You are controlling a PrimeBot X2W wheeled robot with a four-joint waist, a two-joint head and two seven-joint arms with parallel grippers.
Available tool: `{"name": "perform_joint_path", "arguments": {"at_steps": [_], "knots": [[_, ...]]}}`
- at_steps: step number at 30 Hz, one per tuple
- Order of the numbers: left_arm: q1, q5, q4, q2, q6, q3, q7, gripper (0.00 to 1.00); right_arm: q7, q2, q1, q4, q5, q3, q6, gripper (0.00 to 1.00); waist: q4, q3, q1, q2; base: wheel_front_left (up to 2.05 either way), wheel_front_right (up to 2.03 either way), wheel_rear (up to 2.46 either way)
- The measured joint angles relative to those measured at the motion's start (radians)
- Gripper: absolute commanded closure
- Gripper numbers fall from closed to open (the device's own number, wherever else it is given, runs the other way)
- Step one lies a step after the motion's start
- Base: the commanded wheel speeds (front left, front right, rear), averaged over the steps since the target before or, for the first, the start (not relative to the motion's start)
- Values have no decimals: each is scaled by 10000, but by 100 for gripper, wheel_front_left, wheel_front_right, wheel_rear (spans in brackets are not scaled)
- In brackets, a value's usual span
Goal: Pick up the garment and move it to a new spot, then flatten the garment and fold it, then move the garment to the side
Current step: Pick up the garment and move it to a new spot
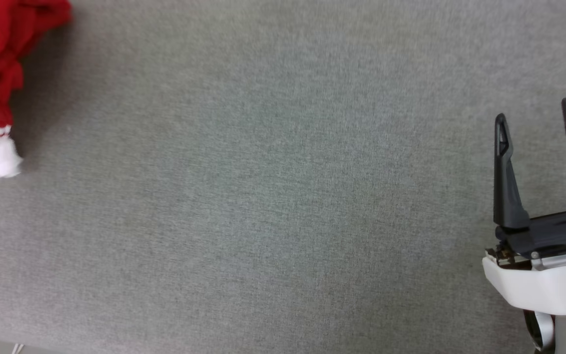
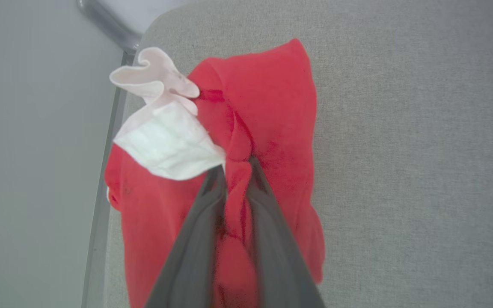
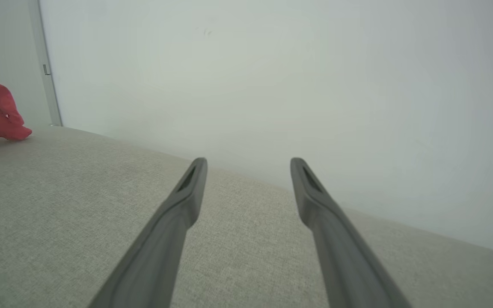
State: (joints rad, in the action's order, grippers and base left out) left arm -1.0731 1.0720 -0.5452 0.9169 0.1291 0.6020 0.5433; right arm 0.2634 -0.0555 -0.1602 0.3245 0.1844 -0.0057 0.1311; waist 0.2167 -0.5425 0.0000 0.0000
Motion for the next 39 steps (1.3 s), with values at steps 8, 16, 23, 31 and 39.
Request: {"name": "perform_joint_path", "arguments": {"at_steps": [8,16,23,31,39], "knots": [[-1042,-489,1964,447,0,1014,113,100,0,33,264,-416,-546,84,-2,0,-81,1195,-2,0,0,0,0],[-2298,-915,3365,194,0,1927,426,100,0,35,505,-698,-1085,61,-2,0,-714,2038,-2,0,0,0,0],[-3188,-1252,4199,-840,0,2842,418,100,0,35,677,-863,-1419,65,-2,0,-1567,2517,-2,0,0,0,0],[-3507,-1260,4650,-1812,0,3716,190,100,0,36,679,-984,-1691,82,-2,0,-2531,2688,-2,0,0,0,0],[-2941,-1352,4984,-2855,0,5118,-393,100,0,35,634,-1087,-1870,23,-2,0,-3180,2396,-1,0,0,0,0]]}}
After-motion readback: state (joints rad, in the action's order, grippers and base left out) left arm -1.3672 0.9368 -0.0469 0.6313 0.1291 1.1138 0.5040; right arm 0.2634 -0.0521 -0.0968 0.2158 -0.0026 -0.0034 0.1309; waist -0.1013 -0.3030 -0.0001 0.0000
